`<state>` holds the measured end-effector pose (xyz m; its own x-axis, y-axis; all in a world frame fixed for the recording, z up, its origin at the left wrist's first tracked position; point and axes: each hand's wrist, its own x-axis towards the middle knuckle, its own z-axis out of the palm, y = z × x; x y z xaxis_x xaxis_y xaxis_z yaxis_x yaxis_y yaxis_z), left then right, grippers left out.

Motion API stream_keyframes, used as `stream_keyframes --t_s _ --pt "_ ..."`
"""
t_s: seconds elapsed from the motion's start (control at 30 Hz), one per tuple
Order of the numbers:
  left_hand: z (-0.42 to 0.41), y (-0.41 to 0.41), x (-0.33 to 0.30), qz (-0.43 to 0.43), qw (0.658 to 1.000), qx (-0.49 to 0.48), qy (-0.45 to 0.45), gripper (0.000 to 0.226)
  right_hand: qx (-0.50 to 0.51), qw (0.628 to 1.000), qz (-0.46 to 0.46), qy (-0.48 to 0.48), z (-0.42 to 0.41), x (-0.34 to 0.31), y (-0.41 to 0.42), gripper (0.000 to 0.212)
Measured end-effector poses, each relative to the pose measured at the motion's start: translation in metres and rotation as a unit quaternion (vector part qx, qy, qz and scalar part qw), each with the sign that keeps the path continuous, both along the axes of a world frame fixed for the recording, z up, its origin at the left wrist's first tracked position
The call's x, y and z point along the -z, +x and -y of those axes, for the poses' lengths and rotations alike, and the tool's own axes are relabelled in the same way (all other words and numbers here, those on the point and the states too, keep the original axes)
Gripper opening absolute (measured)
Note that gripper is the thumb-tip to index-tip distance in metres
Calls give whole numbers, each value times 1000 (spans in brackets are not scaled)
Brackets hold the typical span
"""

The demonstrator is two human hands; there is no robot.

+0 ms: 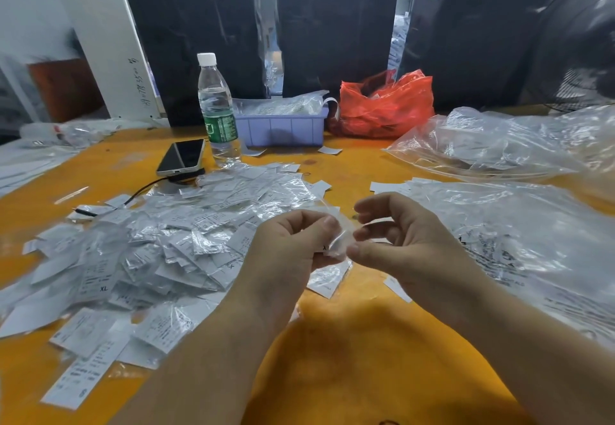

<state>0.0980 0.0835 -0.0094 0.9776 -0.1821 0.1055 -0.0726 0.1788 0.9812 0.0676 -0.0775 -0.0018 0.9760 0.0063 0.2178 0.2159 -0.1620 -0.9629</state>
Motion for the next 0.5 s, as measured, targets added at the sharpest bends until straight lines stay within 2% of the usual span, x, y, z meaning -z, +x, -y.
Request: stream_keyframes --t_s 0.13,0.27,0.3,0.4,0.5 --pt "3 -5 -3 39 999 8 23 13 14 999 -35 -25 0 -5 0 57" --pt "5 -7 -3 33 999 37 20 15 -21 996 -88 -17 0 -7 -1 79" --pt "5 -8 -3 36 998 42 30 16 -39 995 -93 -5 0 -6 -1 73" --pt "4 -10 -1 78 992 24 96 21 -69 995 -68 -21 -1 -7 -3 32" --pt "3 -8 -1 100 986 -65 113 23 -52 995 -73 -32 -1 -6 -4 28"
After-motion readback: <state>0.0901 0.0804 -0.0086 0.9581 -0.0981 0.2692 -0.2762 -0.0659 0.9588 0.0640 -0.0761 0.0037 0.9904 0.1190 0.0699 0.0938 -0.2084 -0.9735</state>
